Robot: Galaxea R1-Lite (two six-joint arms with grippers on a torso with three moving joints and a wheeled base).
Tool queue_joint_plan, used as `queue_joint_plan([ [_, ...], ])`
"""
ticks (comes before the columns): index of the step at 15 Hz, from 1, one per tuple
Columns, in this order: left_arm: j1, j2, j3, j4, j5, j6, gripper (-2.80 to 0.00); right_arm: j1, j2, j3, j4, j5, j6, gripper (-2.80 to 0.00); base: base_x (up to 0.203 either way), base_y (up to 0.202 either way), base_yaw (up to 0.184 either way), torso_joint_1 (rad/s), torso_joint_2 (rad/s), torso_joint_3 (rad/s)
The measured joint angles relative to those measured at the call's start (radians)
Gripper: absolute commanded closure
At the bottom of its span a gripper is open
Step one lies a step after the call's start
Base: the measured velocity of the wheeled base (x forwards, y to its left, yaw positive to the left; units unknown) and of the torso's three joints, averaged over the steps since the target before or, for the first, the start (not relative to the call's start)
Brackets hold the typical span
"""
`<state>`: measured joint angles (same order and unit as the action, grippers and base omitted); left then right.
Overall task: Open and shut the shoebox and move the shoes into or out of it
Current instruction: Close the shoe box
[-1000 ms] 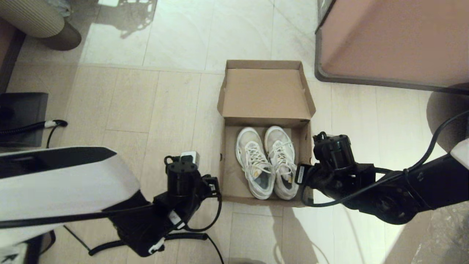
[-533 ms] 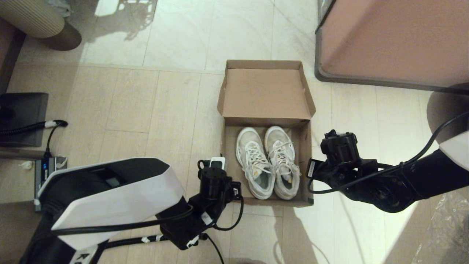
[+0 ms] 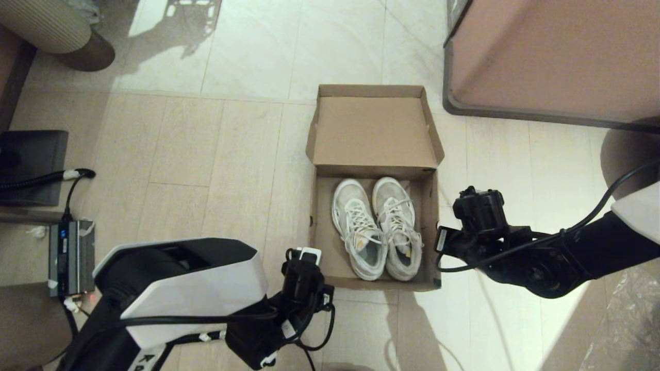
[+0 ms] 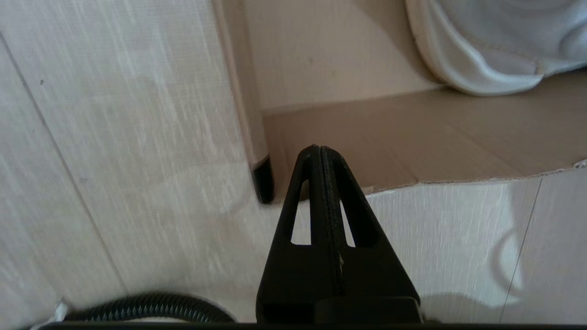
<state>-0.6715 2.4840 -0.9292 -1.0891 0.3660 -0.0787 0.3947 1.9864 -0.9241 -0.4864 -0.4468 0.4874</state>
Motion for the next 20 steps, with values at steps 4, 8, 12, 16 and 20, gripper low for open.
queue_joint_plan([
  [4, 0.001, 0.017, -0.021, 0.028, 0.033, 0.003, 0.00, -0.016, -0.006, 0.014, 0.000, 0.000, -0.002, 0.00, 0.000, 0.000, 0.000, 0.000, 0.00, 0.000],
  [8, 0.001, -0.011, 0.068, 0.073, 0.059, -0.004, 0.00, -0.018, -0.008, 0.013, 0.000, 0.000, 0.000, 0.00, 0.000, 0.000, 0.000, 0.000, 0.00, 0.000],
  [12, 0.002, -0.047, 0.183, 0.071, 0.058, -0.006, 0.00, -0.018, -0.006, 0.018, 0.002, 0.001, 0.004, 0.00, 0.000, 0.000, 0.000, 0.000, 0.00, 0.000],
  [16, 0.003, -0.070, 0.262, 0.065, 0.057, -0.017, 0.00, -0.010, 0.002, 0.010, 0.009, 0.060, -0.006, 0.00, 0.000, 0.000, 0.000, 0.000, 0.00, 0.000],
  [20, 0.000, -0.129, 0.230, 0.061, 0.052, -0.028, 0.00, -0.013, 0.052, -0.055, 0.006, 0.109, -0.024, 0.00, 0.000, 0.000, 0.000, 0.000, 0.00, 0.000],
])
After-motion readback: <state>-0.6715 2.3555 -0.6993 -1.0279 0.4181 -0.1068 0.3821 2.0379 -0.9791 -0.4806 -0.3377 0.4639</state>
